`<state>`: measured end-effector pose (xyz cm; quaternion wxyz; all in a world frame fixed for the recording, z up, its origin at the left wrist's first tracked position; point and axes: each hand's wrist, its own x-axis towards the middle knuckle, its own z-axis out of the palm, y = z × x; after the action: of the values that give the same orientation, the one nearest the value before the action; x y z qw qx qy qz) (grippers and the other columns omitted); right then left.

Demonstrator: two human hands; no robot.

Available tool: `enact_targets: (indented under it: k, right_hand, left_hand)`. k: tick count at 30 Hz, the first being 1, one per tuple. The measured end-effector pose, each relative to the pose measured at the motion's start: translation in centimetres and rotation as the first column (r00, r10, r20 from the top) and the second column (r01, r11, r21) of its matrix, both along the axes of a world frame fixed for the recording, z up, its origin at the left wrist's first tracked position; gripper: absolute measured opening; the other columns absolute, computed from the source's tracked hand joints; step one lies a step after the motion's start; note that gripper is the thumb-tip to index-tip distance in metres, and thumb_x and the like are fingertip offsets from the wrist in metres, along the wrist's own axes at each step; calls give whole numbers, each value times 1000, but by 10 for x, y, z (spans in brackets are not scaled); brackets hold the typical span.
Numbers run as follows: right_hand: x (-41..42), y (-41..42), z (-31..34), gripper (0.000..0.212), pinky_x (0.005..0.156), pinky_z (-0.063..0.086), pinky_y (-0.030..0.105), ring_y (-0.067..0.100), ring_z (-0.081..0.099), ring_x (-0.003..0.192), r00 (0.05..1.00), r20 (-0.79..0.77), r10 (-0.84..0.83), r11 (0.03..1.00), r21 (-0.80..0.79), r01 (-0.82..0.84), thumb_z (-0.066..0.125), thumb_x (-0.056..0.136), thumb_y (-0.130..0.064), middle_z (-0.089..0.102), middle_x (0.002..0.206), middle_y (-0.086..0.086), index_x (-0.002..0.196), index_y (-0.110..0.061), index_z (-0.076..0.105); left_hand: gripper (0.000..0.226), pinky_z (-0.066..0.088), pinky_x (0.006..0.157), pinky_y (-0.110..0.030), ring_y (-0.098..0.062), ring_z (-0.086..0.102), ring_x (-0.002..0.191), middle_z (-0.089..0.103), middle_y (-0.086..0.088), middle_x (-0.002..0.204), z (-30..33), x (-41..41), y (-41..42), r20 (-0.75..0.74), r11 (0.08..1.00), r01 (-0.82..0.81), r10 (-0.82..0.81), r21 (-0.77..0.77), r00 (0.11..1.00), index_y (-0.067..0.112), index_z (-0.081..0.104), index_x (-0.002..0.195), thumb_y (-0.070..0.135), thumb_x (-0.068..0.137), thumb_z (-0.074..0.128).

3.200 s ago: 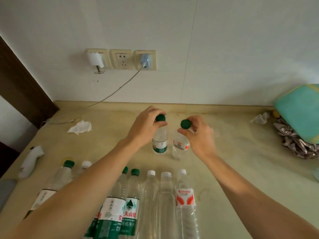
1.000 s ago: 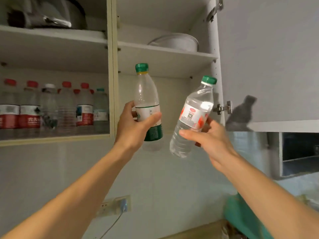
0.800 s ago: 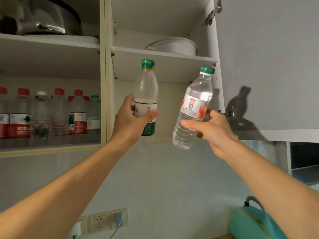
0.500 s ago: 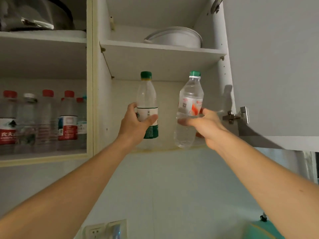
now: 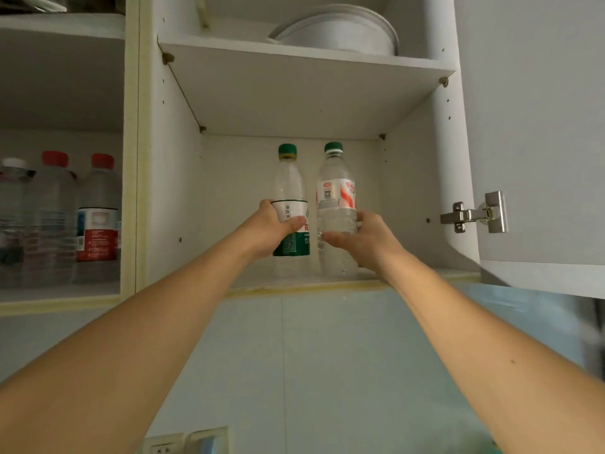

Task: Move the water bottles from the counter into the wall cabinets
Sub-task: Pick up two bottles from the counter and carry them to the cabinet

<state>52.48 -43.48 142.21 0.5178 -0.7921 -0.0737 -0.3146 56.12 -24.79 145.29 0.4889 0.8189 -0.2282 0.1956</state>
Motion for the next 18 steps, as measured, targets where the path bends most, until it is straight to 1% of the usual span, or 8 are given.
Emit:
enact_targets:
  k: [4,8,9,12,13,15,16,18]
  right_hand:
    - [11,5,3,62,98,54,49,25,66,110,999,-32,9,1000,-20,-9,83,82,-30,67,122,5,133,-16,52]
    - [9,7,6,61,97,54,48,26,65,110,998,-68,4,999,-45,-7,82,83,-30,66,122,6,135,-17,51]
    - [8,7,6,60,94,55,46,25,65,108,998,-67,2,997,-74,-7,80,84,-29,66,122,5,136,-18,51]
    - [0,11,7,54,72,53,29,13,62,95,995,-93,18,969,-243,-40,75,89,-23,64,117,1,137,-21,51]
    - [-2,12,6,58,76,53,30,14,62,100,994,-107,6,956,-291,-37,75,89,-22,62,122,2,140,-20,48]
    - [-6,14,2,70,99,50,39,25,57,121,992,-83,-94,934,-353,59,76,88,-26,56,135,6,146,-15,39]
    - [-12,16,0,74,103,47,41,28,53,126,984,-30,-173,923,-353,152,76,87,-31,53,137,7,147,-15,36]
    - [-25,21,-8,73,96,45,37,27,51,125,960,105,-258,914,-296,278,74,86,-36,51,136,6,147,-18,37]
  left_hand:
    - [64,56,94,-44,-25,61,113,57,-9,135,2,8,-7,-30,998,-53,54,27,998,14,30,147,36,97,63]
    - [65,47,66,-30,-18,58,98,57,-4,128,2,10,-7,-8,992,-92,93,83,996,16,30,147,44,98,60]
    - [64,49,68,-32,-20,58,99,57,-3,127,2,10,-6,7,988,-110,110,106,994,16,31,147,46,98,59]
    - [58,53,91,-42,-24,60,110,61,-6,131,1,7,-4,71,964,-166,154,207,985,15,42,142,49,98,57]
    - [56,53,87,-39,-23,60,107,62,-6,129,1,3,-2,102,954,-193,174,231,980,14,45,140,49,98,57]
    - [57,45,69,-29,-19,55,95,61,-5,122,-1,-8,4,172,935,-260,222,243,960,11,45,138,50,98,57]
    - [60,42,68,-28,-20,53,95,60,-5,121,-3,-16,9,217,925,-297,248,236,944,9,43,139,50,98,57]
    - [62,46,83,-34,-24,54,109,55,-9,131,-9,-29,24,338,895,-375,285,242,897,9,42,143,51,99,54]
